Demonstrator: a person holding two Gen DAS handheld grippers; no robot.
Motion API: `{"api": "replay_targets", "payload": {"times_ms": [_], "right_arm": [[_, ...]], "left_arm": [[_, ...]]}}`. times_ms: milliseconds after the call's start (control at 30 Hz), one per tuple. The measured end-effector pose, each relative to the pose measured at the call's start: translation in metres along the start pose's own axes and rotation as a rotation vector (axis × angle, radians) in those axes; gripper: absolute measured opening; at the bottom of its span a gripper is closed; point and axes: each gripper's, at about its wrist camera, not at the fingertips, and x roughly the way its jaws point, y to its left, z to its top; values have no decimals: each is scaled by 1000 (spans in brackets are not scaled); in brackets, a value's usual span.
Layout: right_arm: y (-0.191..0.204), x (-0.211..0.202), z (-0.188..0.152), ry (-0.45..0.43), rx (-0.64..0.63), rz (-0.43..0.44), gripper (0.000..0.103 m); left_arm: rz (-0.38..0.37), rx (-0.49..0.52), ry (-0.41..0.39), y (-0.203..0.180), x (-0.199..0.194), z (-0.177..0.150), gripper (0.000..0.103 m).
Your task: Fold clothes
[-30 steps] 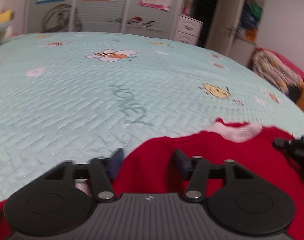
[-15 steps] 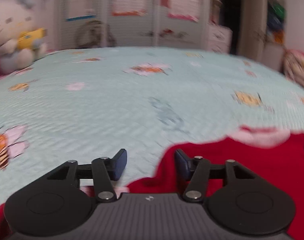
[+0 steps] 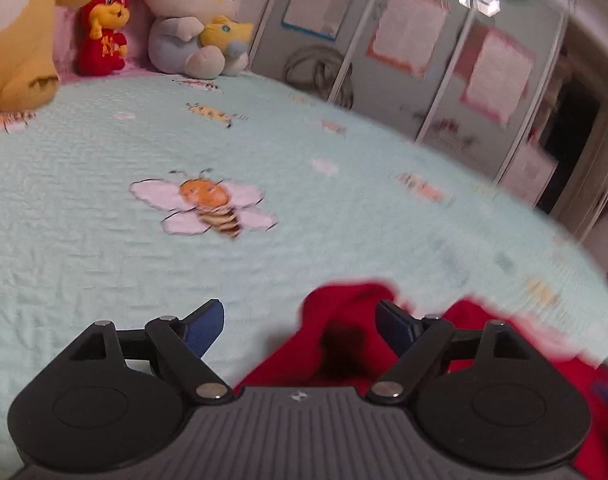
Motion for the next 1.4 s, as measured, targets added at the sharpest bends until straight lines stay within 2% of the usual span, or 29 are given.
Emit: {"api": "replay_targets", "payload": {"times_ms": [167, 200, 233, 300, 433, 567, 667, 700, 833, 900, 967, 1033, 1200, 1333, 1400], "right_arm": [[-1, 1, 0, 3, 2, 3, 65], [-1, 1, 0, 3, 2, 4, 66], [0, 0, 0, 3, 2, 4, 66], [0, 1, 0, 4, -1, 2, 66], [0, 1, 0, 4, -2, 3, 66], [0, 0, 0, 4, -1, 3, 66], [-1, 1, 0, 5, -1, 3, 66], [-1, 1, 0, 5, -2, 3, 66], [0, 1, 0, 6, -3, 3, 66], [0, 1, 0, 6, -3, 4, 66], [0, 1, -1, 6, -2, 5, 66], [1, 2, 0, 7, -2, 6, 67], [1, 2, 0, 8, -2, 7, 67], [1, 2, -1, 7, -2, 6, 67], [1, 2, -1, 7, -2, 6, 67]], "left_arm": [[-18, 59, 122, -2, 11, -15, 77], [-21, 81, 136, -4, 9, -15, 68], [-24, 103, 149, -5, 8, -16, 44], [-30, 147, 177, -7, 5, -17, 15], [47, 259, 138, -14, -5, -15, 12], [189, 329, 50, -14, -14, -7, 12], [306, 465, -41, -19, -19, 6, 12], [323, 511, -39, -21, -16, 6, 13], [348, 657, 60, -29, 4, 0, 14], [342, 594, 72, -19, 4, 0, 19], [330, 503, 62, -6, -1, 2, 31], [297, 381, 62, 7, -17, -1, 57], [197, 58, 69, 41, -66, -14, 63], [154, -129, 112, 46, -99, -56, 64], [119, -229, 107, 44, -112, -77, 64]]}}
